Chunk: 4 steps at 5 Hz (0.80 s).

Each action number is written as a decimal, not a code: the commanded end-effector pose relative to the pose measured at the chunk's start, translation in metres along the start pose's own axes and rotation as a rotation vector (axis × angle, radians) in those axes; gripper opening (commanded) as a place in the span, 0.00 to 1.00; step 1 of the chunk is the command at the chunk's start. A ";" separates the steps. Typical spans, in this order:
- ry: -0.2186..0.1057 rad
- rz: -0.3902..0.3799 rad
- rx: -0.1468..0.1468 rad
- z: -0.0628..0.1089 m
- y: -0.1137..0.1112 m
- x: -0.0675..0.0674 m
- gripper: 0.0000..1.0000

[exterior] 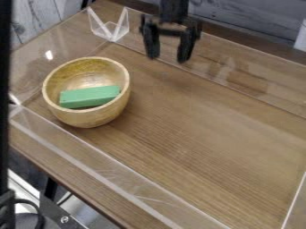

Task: Put the green block in the brown bowl

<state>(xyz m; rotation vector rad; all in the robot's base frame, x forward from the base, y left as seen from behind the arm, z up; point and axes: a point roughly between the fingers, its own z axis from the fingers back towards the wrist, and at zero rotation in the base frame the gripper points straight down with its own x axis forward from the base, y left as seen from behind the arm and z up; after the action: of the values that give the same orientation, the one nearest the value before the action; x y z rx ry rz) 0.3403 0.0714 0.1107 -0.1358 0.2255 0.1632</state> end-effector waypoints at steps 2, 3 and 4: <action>-0.158 0.010 0.027 0.056 0.042 -0.061 1.00; -0.143 0.019 0.090 0.044 0.063 -0.068 1.00; -0.188 -0.023 0.052 0.042 0.045 -0.053 1.00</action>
<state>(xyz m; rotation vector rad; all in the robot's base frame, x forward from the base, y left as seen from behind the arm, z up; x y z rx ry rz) 0.2865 0.1136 0.1338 -0.0954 0.1229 0.1492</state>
